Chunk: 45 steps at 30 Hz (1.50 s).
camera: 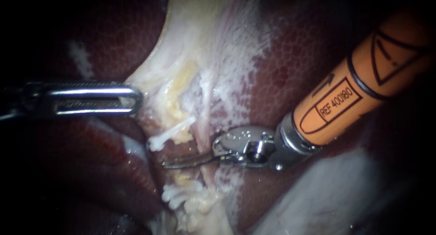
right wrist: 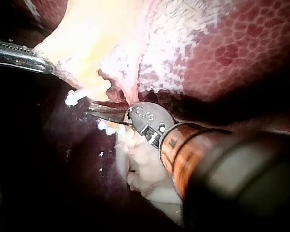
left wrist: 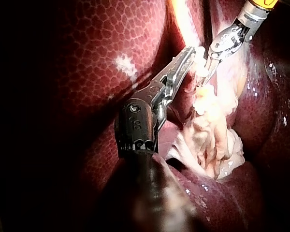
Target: Go back from the cut left tube
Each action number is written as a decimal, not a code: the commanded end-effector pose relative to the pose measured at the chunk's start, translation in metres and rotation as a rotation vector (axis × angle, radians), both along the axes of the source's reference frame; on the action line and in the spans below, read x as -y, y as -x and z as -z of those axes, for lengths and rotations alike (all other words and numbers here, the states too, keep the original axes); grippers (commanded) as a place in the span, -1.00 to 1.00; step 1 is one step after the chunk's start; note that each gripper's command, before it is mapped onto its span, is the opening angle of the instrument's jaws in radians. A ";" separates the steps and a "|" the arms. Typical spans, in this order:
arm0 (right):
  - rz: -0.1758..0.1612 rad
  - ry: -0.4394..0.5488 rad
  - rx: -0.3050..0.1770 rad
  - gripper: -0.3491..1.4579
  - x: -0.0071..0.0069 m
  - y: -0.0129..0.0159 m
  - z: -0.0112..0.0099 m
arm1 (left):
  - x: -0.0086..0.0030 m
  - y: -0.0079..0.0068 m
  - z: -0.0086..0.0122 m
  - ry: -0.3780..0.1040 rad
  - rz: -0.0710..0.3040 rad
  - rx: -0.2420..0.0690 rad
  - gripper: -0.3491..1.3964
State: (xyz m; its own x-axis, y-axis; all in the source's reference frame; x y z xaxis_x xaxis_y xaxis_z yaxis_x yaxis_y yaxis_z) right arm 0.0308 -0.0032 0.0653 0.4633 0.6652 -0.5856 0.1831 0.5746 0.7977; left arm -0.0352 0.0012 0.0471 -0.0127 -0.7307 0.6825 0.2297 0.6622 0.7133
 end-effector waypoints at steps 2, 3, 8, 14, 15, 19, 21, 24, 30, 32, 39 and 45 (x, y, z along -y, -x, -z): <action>0.000 0.000 0.000 -1.00 0.0000 0.0000 0.0000 | 0.0000 0.0000 0.0000 0.000 0.000 0.000 -1.00; 0.000 0.000 0.000 -1.00 -0.0001 0.0000 0.0000 | 0.0000 0.0000 0.0000 0.000 0.000 0.000 -1.00; -0.003 0.000 0.001 -1.00 -0.0002 0.0000 0.0001 | 0.0000 0.0000 0.0000 0.000 0.000 0.000 -1.00; -0.007 -0.003 -0.006 -1.00 -0.0004 0.0002 0.0001 | 0.0000 0.0000 0.0000 0.000 0.000 0.000 -1.00; -0.010 -0.005 -0.011 -0.83 -0.0005 0.0002 0.0001 | 0.0000 0.0000 0.0000 0.000 0.000 0.000 -1.00; -0.017 -0.010 -0.021 -0.31 -0.0007 0.0003 0.0002 | 0.0000 0.0000 0.0000 0.000 0.000 0.000 -1.00; -0.019 -0.011 -0.023 -0.22 -0.0007 0.0003 0.0002 | 0.0000 0.0000 0.0000 0.000 0.000 0.000 -1.00; -0.022 -0.012 -0.028 -0.11 -0.0007 0.0003 0.0002 | 0.0000 0.0000 0.0000 0.000 0.000 0.000 -1.00; -0.024 -0.008 -0.035 0.00 -0.0007 0.0003 0.0003 | 0.0000 0.0000 0.0000 0.000 0.000 0.000 -1.00; -0.024 -0.008 -0.035 0.00 -0.0007 0.0003 0.0003 | 0.0000 0.0000 0.0000 0.000 -0.001 0.000 -1.00; -0.022 -0.004 -0.039 0.00 -0.0007 0.0005 0.0004 | 0.0000 -0.0001 0.0000 0.000 -0.001 0.000 -1.00; -0.014 0.005 -0.048 -0.07 -0.0007 0.0018 0.0006 | 0.0000 -0.0001 -0.0001 0.000 -0.001 0.001 -1.00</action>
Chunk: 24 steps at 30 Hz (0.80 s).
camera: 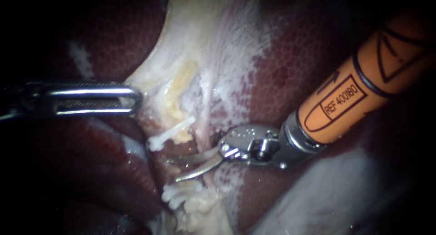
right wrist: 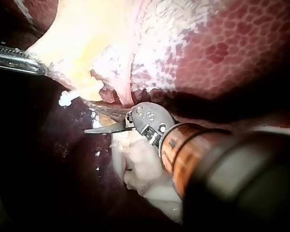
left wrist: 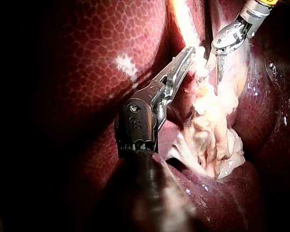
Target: Go back from the cut left tube
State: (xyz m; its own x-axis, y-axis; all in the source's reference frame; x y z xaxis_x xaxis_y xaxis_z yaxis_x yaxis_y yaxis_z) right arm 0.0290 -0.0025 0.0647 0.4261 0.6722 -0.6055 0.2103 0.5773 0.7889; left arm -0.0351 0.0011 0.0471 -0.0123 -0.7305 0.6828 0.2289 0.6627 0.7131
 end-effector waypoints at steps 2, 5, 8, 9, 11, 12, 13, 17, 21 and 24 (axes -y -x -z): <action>0.002 0.010 -0.006 -0.13 -0.0003 0.0009 0.0002 | 0.0000 0.0000 0.0000 0.000 0.000 0.000 -1.00; -0.002 0.021 -0.008 -0.07 -0.0007 0.0018 0.0005 | -0.0001 0.0000 -0.0002 0.000 0.000 0.001 -1.00; -0.010 0.034 -0.008 -0.05 -0.0011 0.0030 0.0008 | -0.0001 0.0000 -0.0002 0.000 0.000 0.001 -1.00; -0.010 0.039 -0.010 -0.07 -0.0013 0.0036 0.0010 | -0.0001 0.0000 -0.0002 0.000 -0.001 0.001 -1.00; -0.025 0.054 -0.005 -0.07 -0.0018 0.0047 0.0013 | -0.0001 -0.0001 -0.0003 0.000 -0.001 0.001 -1.00; -0.030 0.061 -0.003 -0.05 -0.0021 0.0052 0.0014 | -0.0001 -0.0001 -0.0003 0.000 -0.001 0.001 -1.00; -0.035 0.073 -0.004 -0.03 -0.0024 0.0056 0.0016 | -0.0001 -0.0001 -0.0003 0.000 -0.001 0.001 -1.00; -0.071 0.143 0.000 0.11 -0.0037 0.0077 0.0022 | -0.0002 -0.0001 -0.0004 0.000 -0.001 0.001 -1.00; -0.117 0.242 0.014 0.45 -0.0051 0.0093 0.0030 | -0.0001 0.0000 -0.0006 0.001 -0.001 0.001 -1.00; -0.153 0.323 0.034 0.65 -0.0060 0.0104 0.0035 | -0.0001 0.0000 -0.0006 0.001 0.000 0.000 -1.00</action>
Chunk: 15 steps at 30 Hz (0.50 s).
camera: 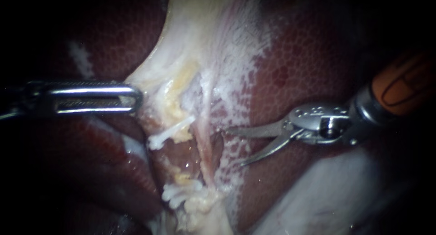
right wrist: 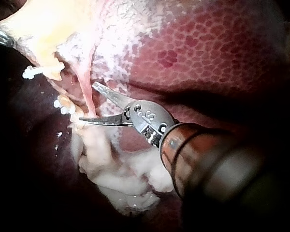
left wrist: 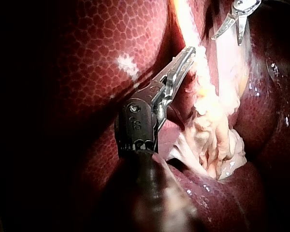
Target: Go back from the cut left tube
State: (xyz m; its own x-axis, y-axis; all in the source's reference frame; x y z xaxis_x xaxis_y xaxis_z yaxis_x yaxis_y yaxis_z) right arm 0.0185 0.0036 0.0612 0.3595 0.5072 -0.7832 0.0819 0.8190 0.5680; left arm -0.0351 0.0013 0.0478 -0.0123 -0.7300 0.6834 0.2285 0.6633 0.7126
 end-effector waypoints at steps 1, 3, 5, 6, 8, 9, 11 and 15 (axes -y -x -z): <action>-0.016 0.024 0.011 0.69 -0.0003 0.0004 0.0002 | 0.0000 0.0000 0.0000 0.000 0.000 0.000 -1.00; -0.031 0.060 0.025 0.73 -0.0005 0.0009 0.0004 | 0.0000 0.0000 0.0000 0.000 0.000 0.000 -1.00; -0.044 0.092 0.038 0.75 -0.0006 0.0015 0.0006 | 0.0000 0.0001 0.0000 0.001 0.000 0.000 -1.00; -0.052 0.109 0.046 0.75 -0.0007 0.0018 0.0007 | 0.0000 0.0000 0.0000 0.001 0.000 0.000 -1.00; -0.067 0.132 0.064 0.76 -0.0008 0.0024 0.0009 | 0.0000 0.0001 0.0000 0.001 0.000 0.000 -1.00; -0.068 0.145 0.066 0.78 -0.0009 0.0026 0.0010 | 0.0000 0.0001 0.0000 0.001 0.000 0.000 -1.00; -0.073 0.162 0.074 0.80 -0.0009 0.0029 0.0013 | 0.0000 0.0001 0.0000 0.001 0.000 0.000 -1.00; -0.087 0.189 0.088 0.86 -0.0007 0.0029 0.0019 | 0.0000 0.0002 -0.0001 0.001 0.000 0.000 -1.00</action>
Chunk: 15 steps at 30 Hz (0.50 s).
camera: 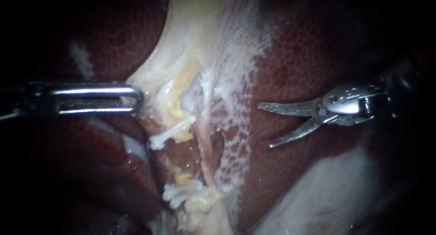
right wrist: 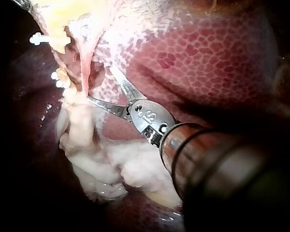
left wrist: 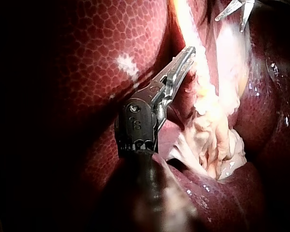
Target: Go back from the cut left tube
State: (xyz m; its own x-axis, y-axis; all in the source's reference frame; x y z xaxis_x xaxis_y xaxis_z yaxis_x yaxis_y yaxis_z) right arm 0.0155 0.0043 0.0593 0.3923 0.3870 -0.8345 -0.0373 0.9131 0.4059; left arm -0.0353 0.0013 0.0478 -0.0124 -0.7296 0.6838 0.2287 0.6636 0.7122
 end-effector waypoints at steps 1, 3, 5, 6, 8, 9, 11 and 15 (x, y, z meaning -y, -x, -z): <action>-0.001 0.006 0.002 0.89 0.0001 -0.0001 0.0002 | 0.0000 0.0000 0.0000 0.000 0.000 0.000 -1.00; -0.006 0.016 0.005 0.91 0.0003 -0.0001 0.0004 | -0.0001 0.0000 -0.0001 0.000 0.000 0.000 -1.00; -0.013 0.027 0.014 0.93 0.0004 -0.0001 0.0007 | -0.0001 0.0000 -0.0002 0.000 0.000 0.000 -1.00; -0.019 0.027 0.015 0.93 0.0005 -0.0001 0.0008 | -0.0002 0.0000 -0.0003 0.000 0.000 0.000 -1.00; -0.024 0.043 0.023 0.95 0.0005 -0.0001 0.0009 | -0.0002 0.0000 -0.0003 0.000 0.000 0.000 -1.00; -0.026 0.049 0.026 0.95 0.0005 -0.0001 0.0009 | -0.0002 0.0000 -0.0003 0.000 0.000 0.000 -1.00; -0.027 0.054 0.029 0.97 0.0006 -0.0001 0.0010 | -0.0002 0.0000 -0.0003 0.000 0.000 0.000 -1.00; -0.027 0.060 0.026 0.97 0.0006 -0.0001 0.0010 | -0.0002 0.0001 -0.0004 0.000 0.000 0.000 -1.00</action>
